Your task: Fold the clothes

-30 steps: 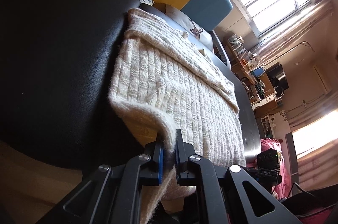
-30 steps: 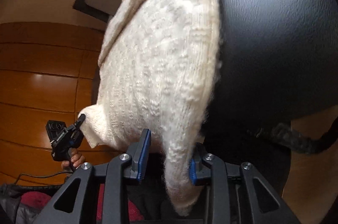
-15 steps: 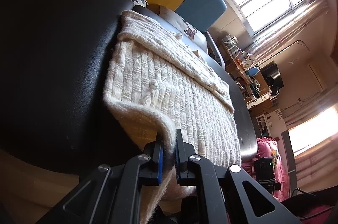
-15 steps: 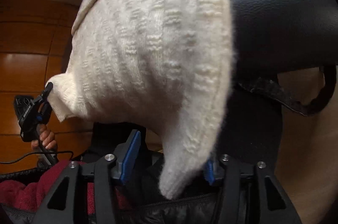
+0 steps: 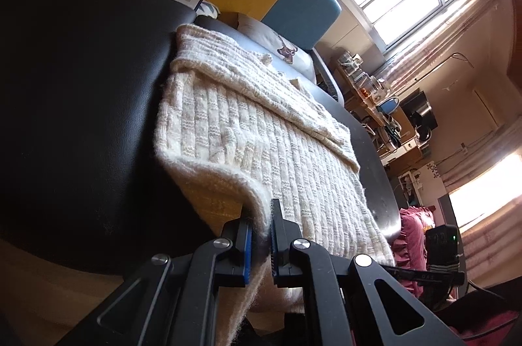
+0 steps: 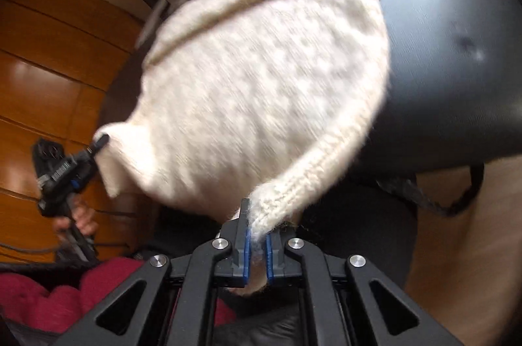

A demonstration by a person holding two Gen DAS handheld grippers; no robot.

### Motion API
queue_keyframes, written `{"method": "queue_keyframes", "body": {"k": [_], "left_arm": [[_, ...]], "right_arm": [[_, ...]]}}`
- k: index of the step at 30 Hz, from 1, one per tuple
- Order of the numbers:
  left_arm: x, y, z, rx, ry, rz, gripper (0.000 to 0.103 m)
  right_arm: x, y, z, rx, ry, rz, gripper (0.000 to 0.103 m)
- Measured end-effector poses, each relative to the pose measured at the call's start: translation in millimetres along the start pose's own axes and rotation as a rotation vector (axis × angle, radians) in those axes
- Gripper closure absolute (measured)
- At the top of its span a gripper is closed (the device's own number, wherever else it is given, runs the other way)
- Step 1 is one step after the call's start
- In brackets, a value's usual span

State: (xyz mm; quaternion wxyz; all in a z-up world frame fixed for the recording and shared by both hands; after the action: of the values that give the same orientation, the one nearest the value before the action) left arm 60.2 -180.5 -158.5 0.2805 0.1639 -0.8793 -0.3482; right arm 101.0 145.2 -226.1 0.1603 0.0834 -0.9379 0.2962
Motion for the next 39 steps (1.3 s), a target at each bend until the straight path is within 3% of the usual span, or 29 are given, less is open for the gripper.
{"method": "queue_keyframes", "body": {"k": [9, 14, 17, 19, 25, 31, 36, 39], "left_arm": [[56, 31, -39, -0.182, 0.126, -0.043, 0.096], [109, 50, -33, -0.234, 0.175, -0.043, 0.096], [145, 58, -13, -0.237, 0.173, -0.054, 0.096], [171, 56, 10, -0.214, 0.164, -0.086, 0.096], [227, 19, 96, -0.077, 0.132, -0.197, 0.097], [230, -47, 163, 0.064, 0.049, -0.370, 0.097], [226, -54, 159, 0.054, 0.062, -0.382, 0.097], [228, -60, 156, 0.018, 0.056, -0.437, 0.096]], "right_arm": [[91, -3, -62, 0.188, 0.285, 0.044, 0.098], [155, 18, -86, 0.193, 0.398, 0.057, 0.098], [194, 45, -85, 0.191, 0.444, 0.126, 0.098], [223, 69, -72, 0.200, 0.469, 0.202, 0.098], [285, 137, -13, 0.124, 0.428, 0.353, 0.098], [303, 170, 36, 0.051, 0.322, 0.393, 0.097], [314, 150, 29, 0.111, 0.317, 0.319, 0.093], [331, 134, 13, 0.195, 0.376, 0.285, 0.077]]}}
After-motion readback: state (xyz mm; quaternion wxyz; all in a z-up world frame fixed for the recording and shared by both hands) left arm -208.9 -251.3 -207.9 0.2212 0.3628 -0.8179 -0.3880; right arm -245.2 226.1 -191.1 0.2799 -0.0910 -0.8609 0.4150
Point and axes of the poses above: each gripper's, at about its wrist camera, not at the fingertips, and z roughly the way its jaws point, y to its right, x to its top, the point moved 8 cm from there along z, roughly the way its jaws point, and after that the axes turned 11 degrees about -z, right-handed, at the moved point
